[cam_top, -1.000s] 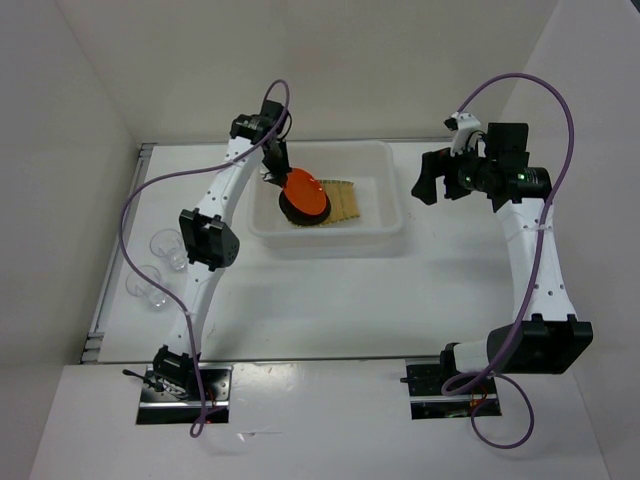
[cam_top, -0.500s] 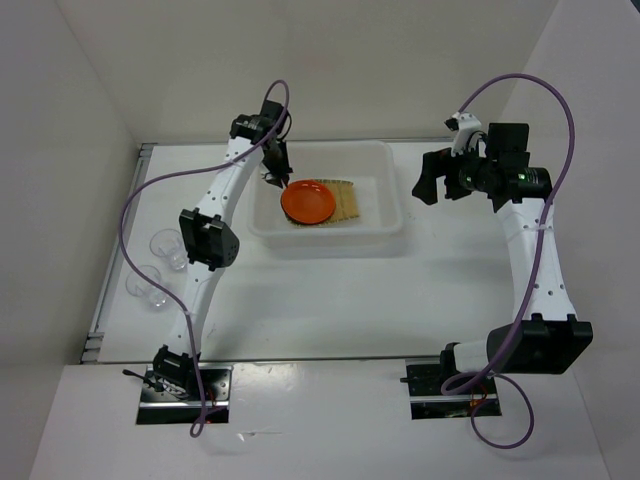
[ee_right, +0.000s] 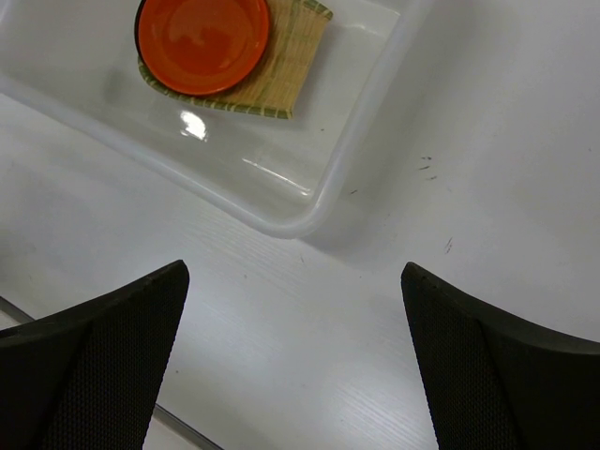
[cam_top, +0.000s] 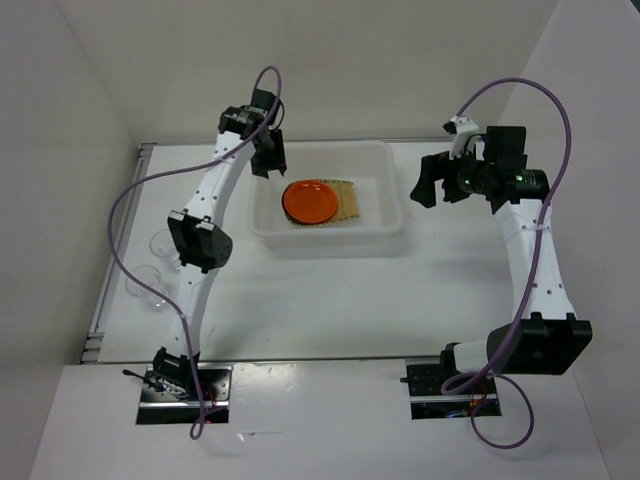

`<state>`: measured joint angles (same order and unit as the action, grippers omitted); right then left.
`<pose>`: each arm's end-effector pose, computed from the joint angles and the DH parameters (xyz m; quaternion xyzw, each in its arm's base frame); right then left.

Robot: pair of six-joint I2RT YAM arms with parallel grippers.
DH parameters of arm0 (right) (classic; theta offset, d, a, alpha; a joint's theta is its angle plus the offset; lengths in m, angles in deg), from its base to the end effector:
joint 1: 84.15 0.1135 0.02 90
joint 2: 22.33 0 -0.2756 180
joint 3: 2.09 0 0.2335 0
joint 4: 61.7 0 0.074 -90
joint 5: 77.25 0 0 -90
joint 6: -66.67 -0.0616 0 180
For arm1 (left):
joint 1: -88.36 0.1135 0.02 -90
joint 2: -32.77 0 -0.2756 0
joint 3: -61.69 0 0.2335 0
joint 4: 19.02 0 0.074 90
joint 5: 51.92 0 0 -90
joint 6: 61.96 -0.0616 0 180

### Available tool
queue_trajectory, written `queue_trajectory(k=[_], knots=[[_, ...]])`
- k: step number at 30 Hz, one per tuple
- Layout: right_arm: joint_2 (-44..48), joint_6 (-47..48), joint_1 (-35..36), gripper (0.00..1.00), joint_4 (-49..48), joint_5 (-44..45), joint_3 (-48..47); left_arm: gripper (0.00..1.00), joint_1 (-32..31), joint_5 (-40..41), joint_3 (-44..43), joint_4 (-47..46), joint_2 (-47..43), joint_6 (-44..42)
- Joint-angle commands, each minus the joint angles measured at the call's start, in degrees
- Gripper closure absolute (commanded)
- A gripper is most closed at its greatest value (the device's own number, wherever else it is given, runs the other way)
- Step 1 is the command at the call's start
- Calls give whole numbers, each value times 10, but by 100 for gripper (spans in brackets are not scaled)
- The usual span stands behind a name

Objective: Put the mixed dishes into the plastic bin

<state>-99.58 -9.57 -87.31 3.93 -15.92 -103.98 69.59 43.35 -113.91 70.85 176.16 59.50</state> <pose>0.2693 0.0147 0.3957 -0.1837 0.8683 0.1637 0.4306 0.4858 -0.1591 0.2880 -0.1188 0.9521 -0.0781 0.2706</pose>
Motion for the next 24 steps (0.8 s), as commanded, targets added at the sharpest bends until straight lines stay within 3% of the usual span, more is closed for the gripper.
queue_trajectory(k=[1,8,9,13,17,24], knots=[[22,0,-4,1,-28,-22,18,49,24,41,36,-4,-144,-21],[22,-5,-4,1,-49,-46,62,45,47,131,292,-20,-325,-19],[17,-5,-4,1,-49,-53,68,45,57,131,374,-31,-350,-19],[17,1,-4,1,-55,-53,68,46,144,74,571,-114,-493,-56],[17,1,-4,1,-55,-65,79,46,179,46,690,-149,-561,-68],[11,7,-4,1,-60,-78,84,48,267,13,753,-183,-586,-85]])
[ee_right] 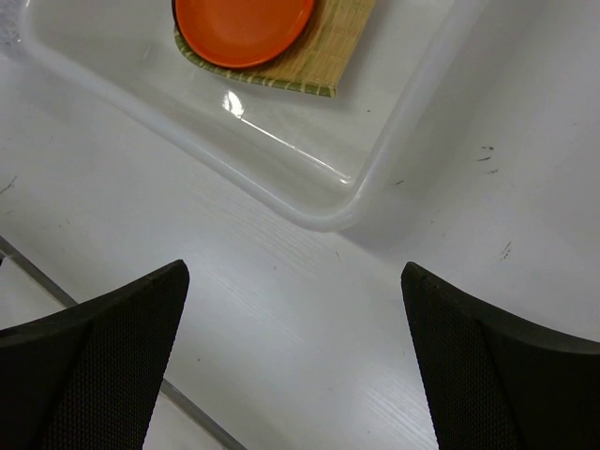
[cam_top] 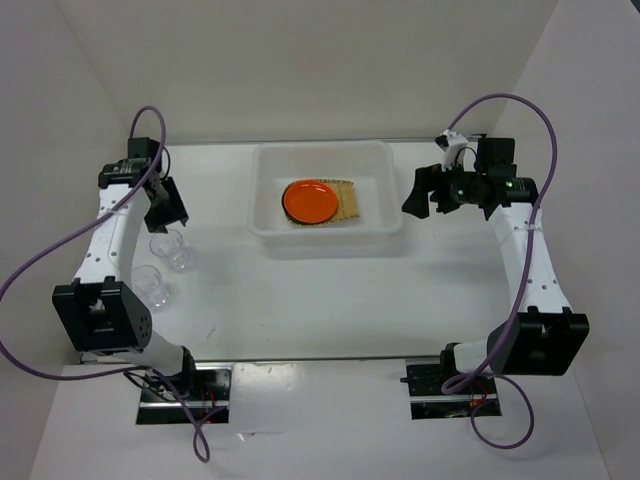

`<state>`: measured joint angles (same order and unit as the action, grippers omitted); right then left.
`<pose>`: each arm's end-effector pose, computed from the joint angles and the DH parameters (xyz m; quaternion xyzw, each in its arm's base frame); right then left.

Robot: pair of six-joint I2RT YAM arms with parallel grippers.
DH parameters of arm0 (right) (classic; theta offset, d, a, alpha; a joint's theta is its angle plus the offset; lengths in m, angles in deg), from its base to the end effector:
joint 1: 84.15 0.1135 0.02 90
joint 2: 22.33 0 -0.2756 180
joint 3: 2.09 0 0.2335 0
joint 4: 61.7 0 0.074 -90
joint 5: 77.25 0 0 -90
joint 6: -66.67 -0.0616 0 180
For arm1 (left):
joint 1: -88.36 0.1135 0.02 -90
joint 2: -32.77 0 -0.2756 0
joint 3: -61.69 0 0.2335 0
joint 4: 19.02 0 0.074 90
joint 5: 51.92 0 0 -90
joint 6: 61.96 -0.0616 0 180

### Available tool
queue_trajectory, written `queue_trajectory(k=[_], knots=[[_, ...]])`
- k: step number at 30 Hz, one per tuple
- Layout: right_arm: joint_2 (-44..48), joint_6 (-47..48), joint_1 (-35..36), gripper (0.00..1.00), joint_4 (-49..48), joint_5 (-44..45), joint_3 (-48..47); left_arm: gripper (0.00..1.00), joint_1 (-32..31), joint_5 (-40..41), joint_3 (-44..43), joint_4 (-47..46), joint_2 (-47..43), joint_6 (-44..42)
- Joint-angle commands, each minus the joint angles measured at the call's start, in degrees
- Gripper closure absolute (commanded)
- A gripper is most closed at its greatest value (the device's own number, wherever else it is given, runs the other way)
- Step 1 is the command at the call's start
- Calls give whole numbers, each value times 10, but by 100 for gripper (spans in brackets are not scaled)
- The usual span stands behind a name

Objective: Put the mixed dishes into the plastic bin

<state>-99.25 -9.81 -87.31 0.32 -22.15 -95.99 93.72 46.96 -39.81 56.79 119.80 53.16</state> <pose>0.2705 0.0204 0.3620 -0.1938 0.8675 0.2212 0.4011 0.2943 0.0372 0.3287 -0.2724 0.9270 0.0316 0.2560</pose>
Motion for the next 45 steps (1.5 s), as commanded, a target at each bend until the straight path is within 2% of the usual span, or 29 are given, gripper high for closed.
queue_trajectory(k=[1,14,26,33,39,43,45], knots=[[8,9,-4,1,-24,-16,4,48,32,-23,17,-48,-22,-22],[8,9,-4,1,-24,-22,12,50,138,-18,90,-92,-1,-53],[3,19,-4,1,-19,-22,7,53,149,-12,90,-135,97,-59],[3,25,-4,1,-8,-22,-4,64,155,-5,90,-157,127,-59],[3,25,-4,1,-8,-22,-4,88,160,-16,90,-163,144,-59],[-2,25,-4,1,-8,-22,-9,100,160,-21,90,-163,144,-59],[-2,25,-4,1,-8,-22,-9,100,160,-26,85,-163,144,-59]])
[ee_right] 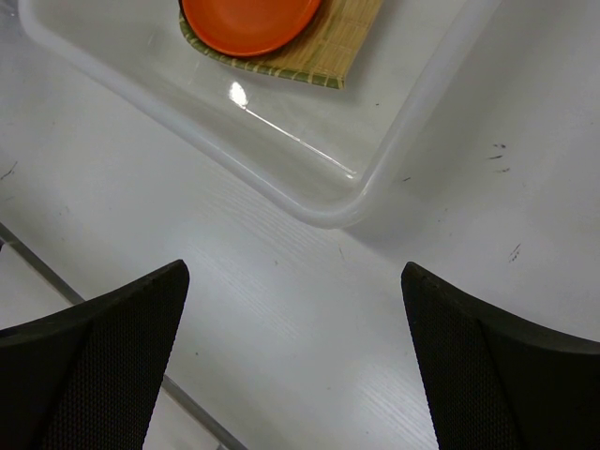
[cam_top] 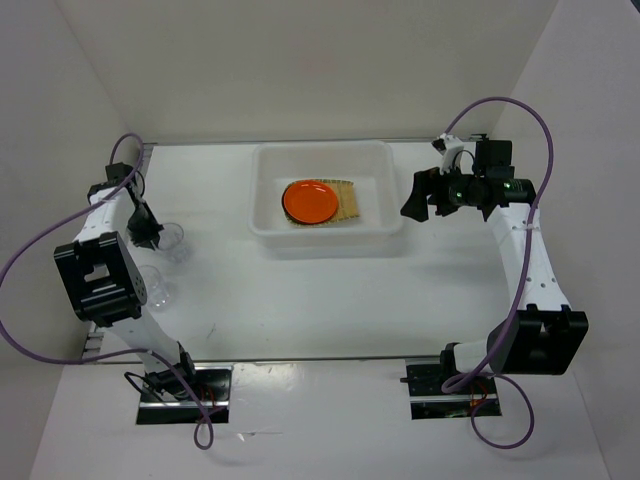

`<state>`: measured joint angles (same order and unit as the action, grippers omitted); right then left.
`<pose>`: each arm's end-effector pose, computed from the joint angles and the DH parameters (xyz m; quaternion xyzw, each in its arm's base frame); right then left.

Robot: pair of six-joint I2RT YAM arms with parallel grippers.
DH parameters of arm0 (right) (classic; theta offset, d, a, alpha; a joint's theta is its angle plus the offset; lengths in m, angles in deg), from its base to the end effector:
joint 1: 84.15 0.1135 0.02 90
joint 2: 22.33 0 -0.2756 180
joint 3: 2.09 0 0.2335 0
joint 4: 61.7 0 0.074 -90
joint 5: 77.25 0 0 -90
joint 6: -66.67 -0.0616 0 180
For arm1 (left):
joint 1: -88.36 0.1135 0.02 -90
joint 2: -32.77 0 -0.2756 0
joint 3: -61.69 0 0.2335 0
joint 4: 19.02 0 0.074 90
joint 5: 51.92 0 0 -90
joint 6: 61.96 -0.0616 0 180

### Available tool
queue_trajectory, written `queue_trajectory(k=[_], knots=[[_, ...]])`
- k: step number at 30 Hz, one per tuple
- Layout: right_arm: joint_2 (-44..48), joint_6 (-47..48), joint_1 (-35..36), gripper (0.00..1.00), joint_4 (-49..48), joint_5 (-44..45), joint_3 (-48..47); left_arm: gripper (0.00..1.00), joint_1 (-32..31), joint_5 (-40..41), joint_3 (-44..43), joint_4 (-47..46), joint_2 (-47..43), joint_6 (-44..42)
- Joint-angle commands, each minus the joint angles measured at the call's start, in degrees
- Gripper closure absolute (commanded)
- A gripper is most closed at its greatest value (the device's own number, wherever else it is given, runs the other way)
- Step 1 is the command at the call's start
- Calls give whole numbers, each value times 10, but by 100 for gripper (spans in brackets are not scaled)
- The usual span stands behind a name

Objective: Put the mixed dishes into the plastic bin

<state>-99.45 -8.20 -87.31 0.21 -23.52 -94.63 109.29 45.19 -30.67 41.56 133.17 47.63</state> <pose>0.2704 0.0216 0.3546 -0.2068 0.8658 0.2294 0.3937 0.3244 0.1322 0.2261 -0.3504 0.9161 0.0631 0.1844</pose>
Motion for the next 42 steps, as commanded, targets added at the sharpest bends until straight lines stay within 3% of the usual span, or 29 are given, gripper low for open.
queue_trajectory(k=[1,6,12,18,22,23,28,38,42], knots=[[0,9,-4,1,-7,-8,-22,100,4,-9,-7,-5,10,-3],[0,9,-4,1,-7,-8,-17,100,4,-53,-83,29,-21,26],[0,9,-4,1,-7,-8,-17,100,-9,-124,-245,63,-28,95],[0,9,-4,1,-12,-13,-17,100,-62,-192,-340,69,-3,135],[6,3,-4,1,-12,-13,-11,100,-118,-198,-477,108,56,134],[11,3,-4,1,-18,-13,-6,100,-155,-190,-526,136,101,119],[23,3,-4,1,-18,-7,6,100,-225,-101,-694,217,200,101],[29,9,-4,1,-12,-2,12,100,-360,37,-773,247,309,96],[29,14,-4,1,-12,3,7,100,-383,77,-826,259,349,106]])
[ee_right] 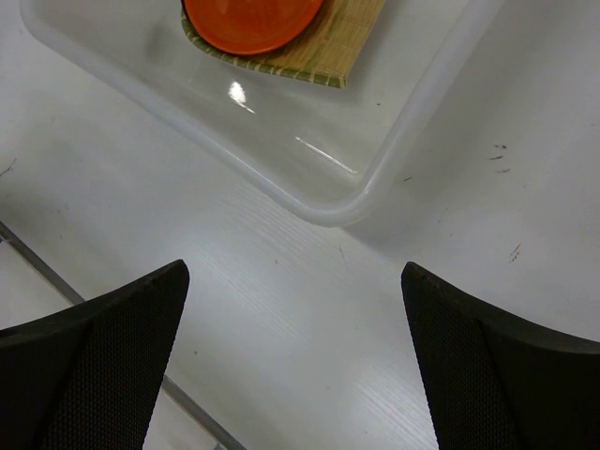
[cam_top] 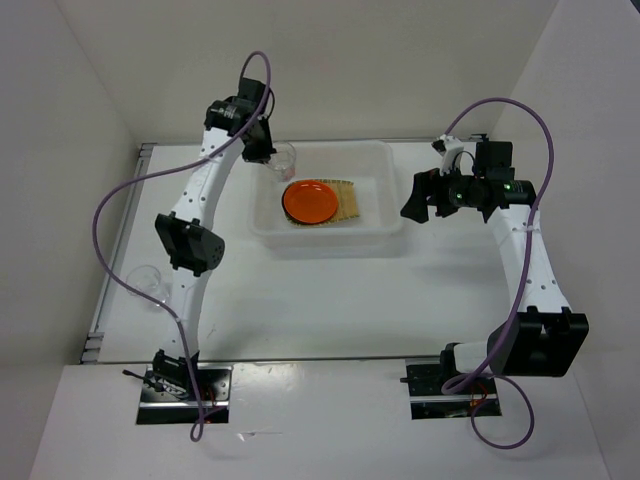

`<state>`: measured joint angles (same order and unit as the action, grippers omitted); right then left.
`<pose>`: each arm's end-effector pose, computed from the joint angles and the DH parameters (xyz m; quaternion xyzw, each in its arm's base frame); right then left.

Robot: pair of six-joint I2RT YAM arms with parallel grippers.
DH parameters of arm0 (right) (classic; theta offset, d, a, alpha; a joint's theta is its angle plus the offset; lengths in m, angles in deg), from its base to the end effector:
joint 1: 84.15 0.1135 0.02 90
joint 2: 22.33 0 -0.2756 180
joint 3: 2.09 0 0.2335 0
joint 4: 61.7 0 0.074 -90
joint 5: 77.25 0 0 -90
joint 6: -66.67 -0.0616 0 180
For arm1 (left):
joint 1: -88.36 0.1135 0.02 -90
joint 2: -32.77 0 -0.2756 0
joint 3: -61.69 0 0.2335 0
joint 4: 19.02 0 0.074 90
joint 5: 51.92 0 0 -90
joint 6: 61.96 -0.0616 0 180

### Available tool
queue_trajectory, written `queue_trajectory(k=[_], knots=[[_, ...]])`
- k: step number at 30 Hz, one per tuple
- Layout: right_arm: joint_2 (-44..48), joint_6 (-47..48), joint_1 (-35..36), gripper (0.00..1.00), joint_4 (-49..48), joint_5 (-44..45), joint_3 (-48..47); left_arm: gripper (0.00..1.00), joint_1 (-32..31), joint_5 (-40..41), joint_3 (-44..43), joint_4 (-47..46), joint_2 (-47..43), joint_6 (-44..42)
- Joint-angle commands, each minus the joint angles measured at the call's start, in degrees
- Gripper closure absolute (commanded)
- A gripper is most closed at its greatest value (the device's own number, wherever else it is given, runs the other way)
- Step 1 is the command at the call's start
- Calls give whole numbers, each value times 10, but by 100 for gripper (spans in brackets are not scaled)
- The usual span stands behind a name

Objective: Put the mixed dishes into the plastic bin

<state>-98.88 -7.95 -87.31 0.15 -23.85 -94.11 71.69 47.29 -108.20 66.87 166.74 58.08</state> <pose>0.2677 0.0220 0.3545 -0.2098 0.8640 0.2309 0.3951 0.4695 -0.1303 0.3456 -0.1363 0.9270 -0.0660 0.3431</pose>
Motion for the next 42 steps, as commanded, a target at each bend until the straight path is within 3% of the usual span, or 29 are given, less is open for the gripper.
queue_trajectory(k=[1,11,37,42], knots=[[23,11,-4,1,-12,7,1,100,-7,62,-62,6,22,7],[45,12,-9,1,4,17,-4,100,-20,120,-162,31,131,30],[45,18,-19,1,15,15,-9,100,-25,142,-224,31,237,46],[45,18,-19,1,15,15,-9,91,-25,129,-229,31,248,46]])
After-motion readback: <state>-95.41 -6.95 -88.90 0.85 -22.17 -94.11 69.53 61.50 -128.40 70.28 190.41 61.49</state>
